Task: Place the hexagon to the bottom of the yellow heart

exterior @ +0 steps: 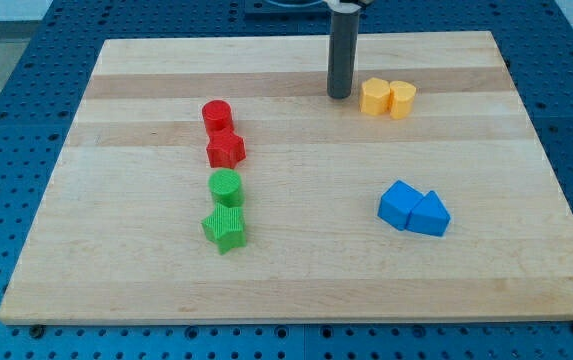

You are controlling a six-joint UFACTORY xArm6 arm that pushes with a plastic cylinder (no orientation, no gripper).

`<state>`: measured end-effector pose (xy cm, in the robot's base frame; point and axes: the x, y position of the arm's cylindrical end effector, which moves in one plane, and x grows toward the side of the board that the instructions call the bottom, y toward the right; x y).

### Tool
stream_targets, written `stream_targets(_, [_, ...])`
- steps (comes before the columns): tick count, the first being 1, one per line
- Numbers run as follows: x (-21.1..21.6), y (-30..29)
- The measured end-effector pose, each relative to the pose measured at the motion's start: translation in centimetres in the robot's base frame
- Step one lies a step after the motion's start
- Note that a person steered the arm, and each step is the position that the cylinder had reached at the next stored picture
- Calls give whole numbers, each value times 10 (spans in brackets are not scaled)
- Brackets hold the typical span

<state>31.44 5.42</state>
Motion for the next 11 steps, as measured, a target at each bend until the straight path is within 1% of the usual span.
stream_targets(1, [-7,23])
stream_targets(2, [-9,27])
stream_targets(3, [-3,27])
stream_targets(4, [13,27])
stream_targets(5, [13,27])
stream_targets(6, [37,27])
stream_targets(7, [37,27])
stream_targets(8, [46,28])
stream_targets(11, [47,51])
